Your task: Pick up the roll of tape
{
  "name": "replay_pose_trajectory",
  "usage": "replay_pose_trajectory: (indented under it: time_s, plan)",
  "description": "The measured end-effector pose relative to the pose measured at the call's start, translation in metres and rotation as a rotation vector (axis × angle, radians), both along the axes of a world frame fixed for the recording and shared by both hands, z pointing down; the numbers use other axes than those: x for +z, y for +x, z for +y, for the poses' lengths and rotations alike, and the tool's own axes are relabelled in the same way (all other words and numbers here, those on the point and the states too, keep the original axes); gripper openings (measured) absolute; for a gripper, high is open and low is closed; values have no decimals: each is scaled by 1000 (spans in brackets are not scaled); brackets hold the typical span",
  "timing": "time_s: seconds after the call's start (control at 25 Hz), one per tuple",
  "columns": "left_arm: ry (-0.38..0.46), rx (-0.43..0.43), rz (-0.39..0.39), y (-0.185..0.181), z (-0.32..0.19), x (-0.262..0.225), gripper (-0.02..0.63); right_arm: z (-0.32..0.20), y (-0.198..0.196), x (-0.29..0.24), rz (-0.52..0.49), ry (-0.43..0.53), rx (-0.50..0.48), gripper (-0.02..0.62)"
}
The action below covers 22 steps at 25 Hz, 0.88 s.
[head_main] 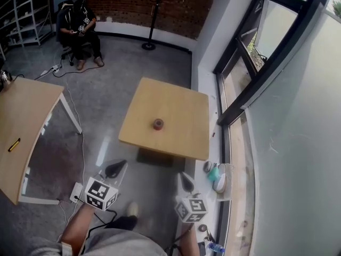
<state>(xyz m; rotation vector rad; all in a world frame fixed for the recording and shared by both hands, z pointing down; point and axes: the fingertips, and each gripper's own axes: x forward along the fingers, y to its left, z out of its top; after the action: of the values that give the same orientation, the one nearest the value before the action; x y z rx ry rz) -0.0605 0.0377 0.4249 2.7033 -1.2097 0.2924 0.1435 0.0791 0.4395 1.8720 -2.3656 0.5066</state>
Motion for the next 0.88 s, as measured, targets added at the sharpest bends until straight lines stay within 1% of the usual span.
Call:
replay_pose_trajectory:
  time_s: [0.2, 0.44, 0.72, 0.88]
  plan:
    - [-6, -3, -3, -2, -30, 8, -2, -33, -3, 4, 5, -11, -6, 14]
    - [-15, -2, -1, -5, -47, 17, -2, -54, -6, 10, 39, -26, -15, 14]
    - [-19, -23, 11, -9, -70, 18, -2, -80, -11, 14, 53, -47, -38, 14]
    - [-19, -47, 13, -6, -88, 23, -2, -98, -7, 24, 69, -55, -57, 14]
